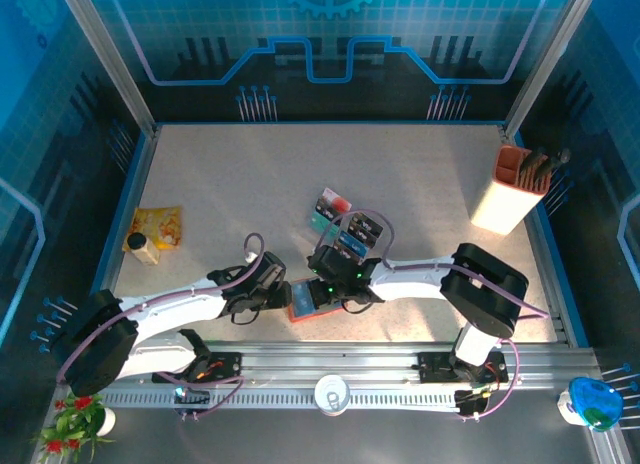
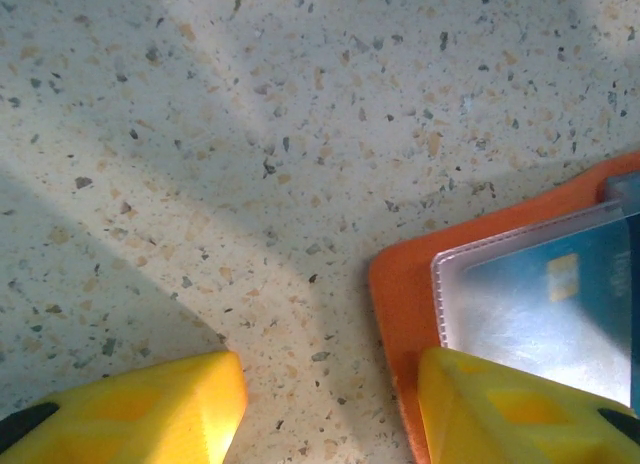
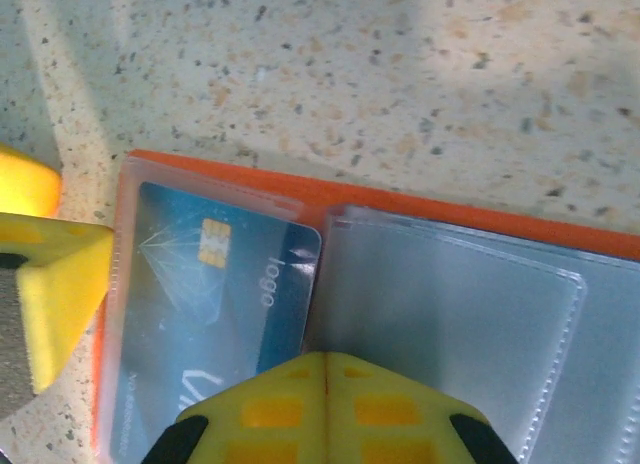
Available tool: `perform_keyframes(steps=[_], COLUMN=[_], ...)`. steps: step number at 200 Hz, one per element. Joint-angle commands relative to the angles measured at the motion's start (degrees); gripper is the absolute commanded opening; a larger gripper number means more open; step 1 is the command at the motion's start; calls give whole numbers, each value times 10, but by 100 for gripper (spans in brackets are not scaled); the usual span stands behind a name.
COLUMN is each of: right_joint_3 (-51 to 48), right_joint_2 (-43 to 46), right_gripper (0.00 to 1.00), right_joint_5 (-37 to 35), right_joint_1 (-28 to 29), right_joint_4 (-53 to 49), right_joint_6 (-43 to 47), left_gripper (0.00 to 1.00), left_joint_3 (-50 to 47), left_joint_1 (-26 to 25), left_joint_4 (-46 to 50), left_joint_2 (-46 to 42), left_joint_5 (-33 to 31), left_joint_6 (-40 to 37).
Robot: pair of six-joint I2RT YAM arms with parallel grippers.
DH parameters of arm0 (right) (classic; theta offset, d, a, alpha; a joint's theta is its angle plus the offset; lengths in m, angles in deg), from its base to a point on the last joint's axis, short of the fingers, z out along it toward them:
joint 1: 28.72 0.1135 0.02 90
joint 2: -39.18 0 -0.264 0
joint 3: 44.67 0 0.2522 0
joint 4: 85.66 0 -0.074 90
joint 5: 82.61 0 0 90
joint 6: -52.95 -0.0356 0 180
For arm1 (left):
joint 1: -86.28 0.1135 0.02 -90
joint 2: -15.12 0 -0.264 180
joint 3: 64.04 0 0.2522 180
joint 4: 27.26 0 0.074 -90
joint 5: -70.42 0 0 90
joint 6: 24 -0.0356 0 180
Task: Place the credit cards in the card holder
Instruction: Insert the credit card into the card slot.
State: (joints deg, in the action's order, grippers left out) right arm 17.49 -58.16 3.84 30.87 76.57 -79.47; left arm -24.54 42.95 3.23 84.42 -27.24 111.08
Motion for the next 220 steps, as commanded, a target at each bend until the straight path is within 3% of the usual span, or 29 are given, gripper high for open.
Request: perform_keyframes(steps=[1, 56, 110, 151, 189, 220], right_joint_3=[16, 6, -64, -109, -129, -113], right_joint_2=[-26, 25, 163, 213, 205, 202], right_gripper=[0, 2, 34, 51, 50, 39], right_joint_5=[23, 13, -51, -89, -78, -72], right_joint_1=[19, 10, -26, -50, -52, -35], right_joint_4=[-8, -19, -75, -108, -81, -75], right_joint_6=[-3, 0, 10, 15, 4, -1], left_gripper=[53, 56, 58, 60, 61, 51], left_joint_3=[-19, -14, -1, 10, 22, 15], left_joint_1=[0, -1, -1, 0, 1, 1], left_joint_4=[-24, -17, 0, 9, 22, 23], left_joint_2=[30, 20, -4, -13, -17, -20], left_joint_5=[18, 12, 4, 2, -6, -10], left_joint_6=[-5, -8, -15, -20, -24, -19])
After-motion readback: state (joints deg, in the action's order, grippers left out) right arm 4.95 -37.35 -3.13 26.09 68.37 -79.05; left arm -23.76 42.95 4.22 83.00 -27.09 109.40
